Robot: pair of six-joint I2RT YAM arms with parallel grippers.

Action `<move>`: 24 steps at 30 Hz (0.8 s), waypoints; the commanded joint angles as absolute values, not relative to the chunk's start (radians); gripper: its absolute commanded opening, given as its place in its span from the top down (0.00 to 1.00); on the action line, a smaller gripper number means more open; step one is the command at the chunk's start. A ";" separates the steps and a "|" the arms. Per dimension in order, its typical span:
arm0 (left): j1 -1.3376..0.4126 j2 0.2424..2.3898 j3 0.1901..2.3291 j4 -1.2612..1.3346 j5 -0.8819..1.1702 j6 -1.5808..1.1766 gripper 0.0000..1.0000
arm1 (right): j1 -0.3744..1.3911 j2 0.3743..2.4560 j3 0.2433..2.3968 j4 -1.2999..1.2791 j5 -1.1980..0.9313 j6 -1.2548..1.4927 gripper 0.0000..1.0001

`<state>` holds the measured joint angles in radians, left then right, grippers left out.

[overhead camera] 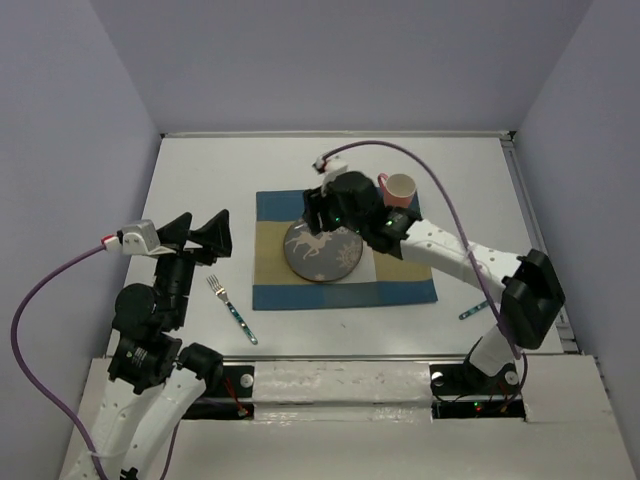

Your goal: Set the dinner table for one person

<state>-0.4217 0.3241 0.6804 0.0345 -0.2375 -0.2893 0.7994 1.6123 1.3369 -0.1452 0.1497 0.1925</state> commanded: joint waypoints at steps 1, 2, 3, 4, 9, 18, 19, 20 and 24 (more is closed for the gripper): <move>-0.382 0.333 0.701 0.067 -0.327 -0.264 0.01 | 1.004 1.696 1.325 -0.017 0.150 0.244 0.39; -0.373 0.336 0.701 0.069 -0.322 -0.264 0.01 | 1.065 1.739 1.339 -0.015 0.162 0.241 0.39; -0.364 0.339 0.704 0.069 -0.321 -0.265 0.01 | 1.095 1.764 1.373 -0.017 0.178 0.241 0.40; -0.345 0.341 0.704 0.071 -0.319 -0.267 0.01 | 1.120 1.788 1.390 -0.018 0.202 0.241 0.41; -0.322 0.322 0.704 0.081 -0.319 -0.265 0.01 | 1.239 1.972 1.511 -0.060 0.235 0.250 0.42; -0.319 0.285 0.700 0.087 -0.307 -0.273 0.01 | 1.319 2.216 1.739 -0.167 0.219 0.261 0.44; -0.319 0.282 0.699 0.089 -0.301 -0.275 0.01 | 1.319 2.217 1.753 -0.175 0.218 0.259 0.44; -0.319 0.272 0.696 0.090 -0.292 -0.276 0.01 | 1.331 2.245 1.782 -0.184 0.231 0.261 0.44; -0.319 0.249 0.690 0.101 -0.264 -0.282 0.01 | 1.351 2.304 1.837 -0.242 0.290 0.255 0.46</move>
